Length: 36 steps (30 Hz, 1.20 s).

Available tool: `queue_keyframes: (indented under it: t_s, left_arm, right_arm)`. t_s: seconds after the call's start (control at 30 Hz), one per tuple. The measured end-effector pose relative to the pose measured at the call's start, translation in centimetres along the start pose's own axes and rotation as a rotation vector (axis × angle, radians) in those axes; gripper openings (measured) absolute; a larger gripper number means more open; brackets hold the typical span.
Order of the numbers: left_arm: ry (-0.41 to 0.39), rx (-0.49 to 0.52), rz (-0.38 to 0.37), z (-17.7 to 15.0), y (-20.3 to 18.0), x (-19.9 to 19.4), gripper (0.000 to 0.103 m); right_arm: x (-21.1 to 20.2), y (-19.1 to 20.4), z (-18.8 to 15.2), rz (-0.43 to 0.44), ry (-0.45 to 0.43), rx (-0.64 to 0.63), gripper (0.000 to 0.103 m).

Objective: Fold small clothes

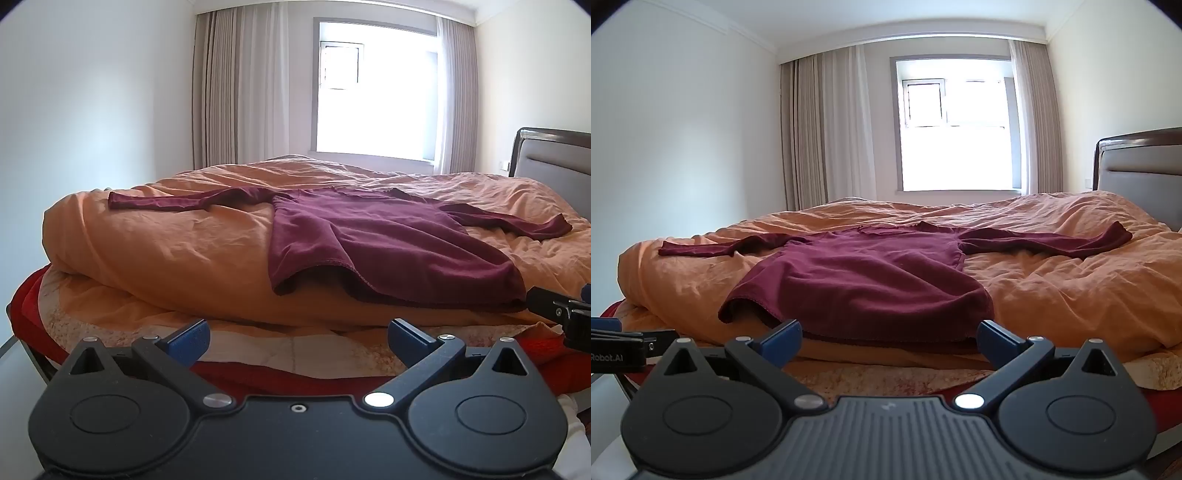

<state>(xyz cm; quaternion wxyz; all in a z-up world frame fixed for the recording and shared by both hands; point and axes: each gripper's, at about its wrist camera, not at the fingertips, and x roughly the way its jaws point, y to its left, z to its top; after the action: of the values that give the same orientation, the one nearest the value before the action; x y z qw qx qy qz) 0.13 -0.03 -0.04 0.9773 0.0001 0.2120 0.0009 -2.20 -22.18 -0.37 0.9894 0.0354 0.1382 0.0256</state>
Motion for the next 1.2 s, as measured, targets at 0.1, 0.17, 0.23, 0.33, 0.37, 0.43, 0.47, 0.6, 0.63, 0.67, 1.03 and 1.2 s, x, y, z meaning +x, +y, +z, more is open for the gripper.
queue_keyframes:
  t_s: [0.1,0.17,0.23,0.33,0.37,0.43,0.47,0.6,0.63,0.67,1.03,1.2]
  left_arm:
    - [-0.005,-0.001,0.0,-0.01,0.05,-0.14,0.102]
    - [-0.004,0.0,-0.001,-0.01,0.04,-0.11,0.102]
    - [-0.004,-0.001,-0.002,0.0,0.07,-0.11,0.102]
    - [-0.004,0.001,0.001,-0.01,0.03,-0.11,0.102]
    - [-0.004,0.002,0.001,-0.01,0.02,-0.12,0.102]
    - [-0.004,0.003,0.001,-0.02,0.02,-0.12,0.102]
    - [-0.004,0.003,0.0,-0.02,0.02,-0.12,0.102]
    - [-0.004,0.003,0.001,-0.02,0.02,-0.12,0.102]
    - [-0.005,0.004,0.001,-0.02,0.01,-0.12,0.102]
    - [-0.004,0.004,0.001,-0.02,0.01,-0.11,0.102]
    - [-0.004,0.005,0.001,-0.02,0.01,-0.12,0.102]
    - [-0.004,0.005,0.003,-0.02,0.01,-0.11,0.102]
  right_arm:
    - [-0.08,-0.02,-0.04,0.007,-0.004,0.007,0.103]
    - [-0.24,0.16,0.13,0.007,-0.006,0.007,0.103]
    - [-0.26,0.08,0.16,0.009,-0.005,0.007,0.103]
    - [-0.02,-0.07,-0.05,0.01,-0.004,0.007,0.103]
    - [-0.02,-0.09,-0.06,0.01,-0.004,0.007,0.103]
    - [-0.01,-0.01,-0.07,0.011,-0.004,0.005,0.103]
    - [0.01,-0.03,-0.07,0.011,-0.004,0.006,0.103]
    - [-0.02,0.06,-0.02,0.009,-0.003,0.003,0.103]
    - [-0.01,0.06,-0.01,0.009,-0.003,0.003,0.103]
    - [0.0,0.06,-0.02,0.009,-0.003,0.004,0.103]
    - [-0.01,0.13,-0.1,0.009,-0.002,0.004,0.103]
    - [0.0,0.11,-0.08,0.009,-0.002,0.004,0.103]
